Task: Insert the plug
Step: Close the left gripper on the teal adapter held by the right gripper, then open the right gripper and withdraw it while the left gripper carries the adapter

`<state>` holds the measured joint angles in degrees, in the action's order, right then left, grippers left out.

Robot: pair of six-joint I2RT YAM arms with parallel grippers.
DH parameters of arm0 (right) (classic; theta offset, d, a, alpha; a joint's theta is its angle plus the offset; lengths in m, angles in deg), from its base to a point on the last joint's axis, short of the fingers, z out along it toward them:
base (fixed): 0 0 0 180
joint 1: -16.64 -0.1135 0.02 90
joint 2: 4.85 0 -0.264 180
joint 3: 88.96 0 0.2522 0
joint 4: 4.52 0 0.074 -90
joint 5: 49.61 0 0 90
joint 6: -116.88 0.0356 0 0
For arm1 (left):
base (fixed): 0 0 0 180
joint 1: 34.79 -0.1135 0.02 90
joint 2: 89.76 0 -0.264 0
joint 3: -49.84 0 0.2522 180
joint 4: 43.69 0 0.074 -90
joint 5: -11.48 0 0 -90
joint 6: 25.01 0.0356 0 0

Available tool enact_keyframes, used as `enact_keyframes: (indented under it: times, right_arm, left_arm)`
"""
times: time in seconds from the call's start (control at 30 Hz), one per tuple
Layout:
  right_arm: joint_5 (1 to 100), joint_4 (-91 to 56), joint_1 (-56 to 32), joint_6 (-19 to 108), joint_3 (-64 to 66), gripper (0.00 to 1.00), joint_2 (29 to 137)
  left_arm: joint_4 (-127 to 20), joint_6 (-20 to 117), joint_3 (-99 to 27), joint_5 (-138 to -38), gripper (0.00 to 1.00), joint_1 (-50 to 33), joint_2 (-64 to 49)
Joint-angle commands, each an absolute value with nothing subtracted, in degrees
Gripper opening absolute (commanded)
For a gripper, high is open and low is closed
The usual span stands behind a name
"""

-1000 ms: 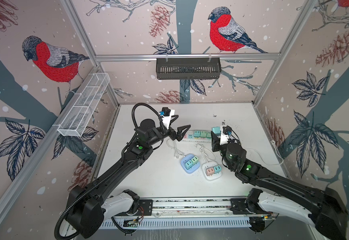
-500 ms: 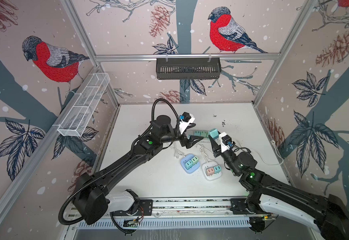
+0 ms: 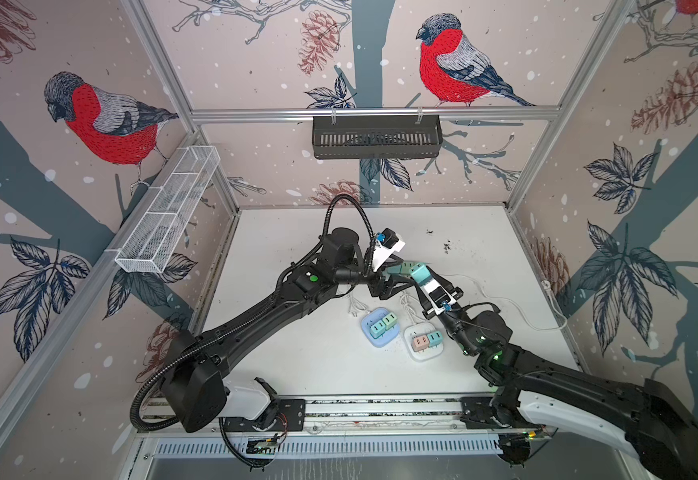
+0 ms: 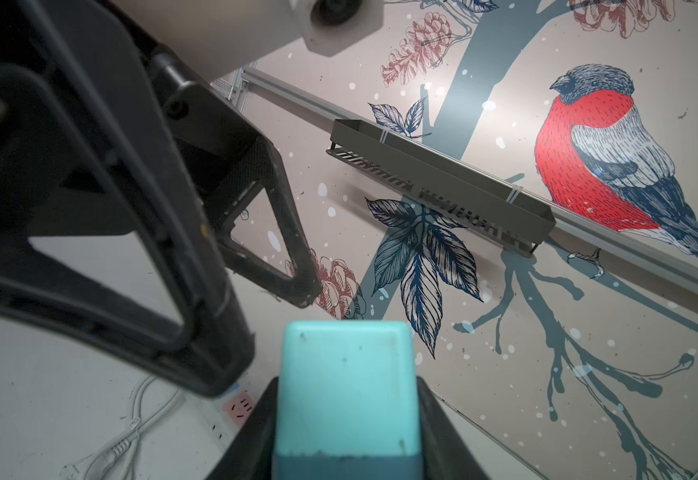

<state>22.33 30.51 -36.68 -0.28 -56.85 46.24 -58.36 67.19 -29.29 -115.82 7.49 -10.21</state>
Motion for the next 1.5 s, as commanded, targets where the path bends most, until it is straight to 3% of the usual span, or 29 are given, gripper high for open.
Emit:
enact_keyframes:
  times: [0.0,0.63,0.83,1.0,1.03,1.07,1.13,1.27,1.3,1.47]
  right_arm:
    - [23.3,34.9,-36.9,-2.5,-56.0,0.01,47.4]
    - [24.8,37.8,-37.9,-3.4,-54.3,0.01,52.4]
    - [25.1,37.3,-38.6,-3.9,-53.7,0.01,53.3]
    - [24.6,37.0,-39.0,-4.1,-53.8,0.02,53.2]
    - [24.6,36.8,-39.0,-4.2,-53.9,0.09,53.0]
    - [24.6,37.0,-39.0,-4.0,-54.1,0.22,52.9]
    - [24.8,37.5,-39.0,-3.9,-55.1,0.47,52.2]
    - [23.4,37.7,-38.5,-1.4,-57.0,0.81,49.7]
    - [22.9,36.5,-37.9,0.3,-57.0,0.98,48.7]
    - [25.4,28.9,-34.2,7.4,-57.8,1.00,42.4]
  left_arm:
    - [-60.0,68.8,-30.7,-116.9,0.70,8.0,-9.3]
    - [-61.9,70.1,-32.3,-117.2,0.51,8.9,-7.8]
    - [-62.3,70.6,-32.8,-117.3,0.33,8.9,-7.1]
    - [-61.9,71.0,-33.1,-116.8,0.09,8.9,-6.8]
    - [-61.6,71.1,-33.1,-116.5,0.04,8.9,-6.8]
    - [-61.3,71.3,-33.0,-116.2,0.00,8.9,-6.8]
    - [-60.7,71.4,-32.9,-113.4,0.00,8.9,-6.7]
    - [-60.0,72.7,-32.1,-105.4,0.00,8.8,-7.3]
    - [-59.8,73.2,-31.9,-103.2,0.00,8.8,-7.6]
    - [-50.8,84.5,-23.2,-102.6,0.00,8.8,-11.9]
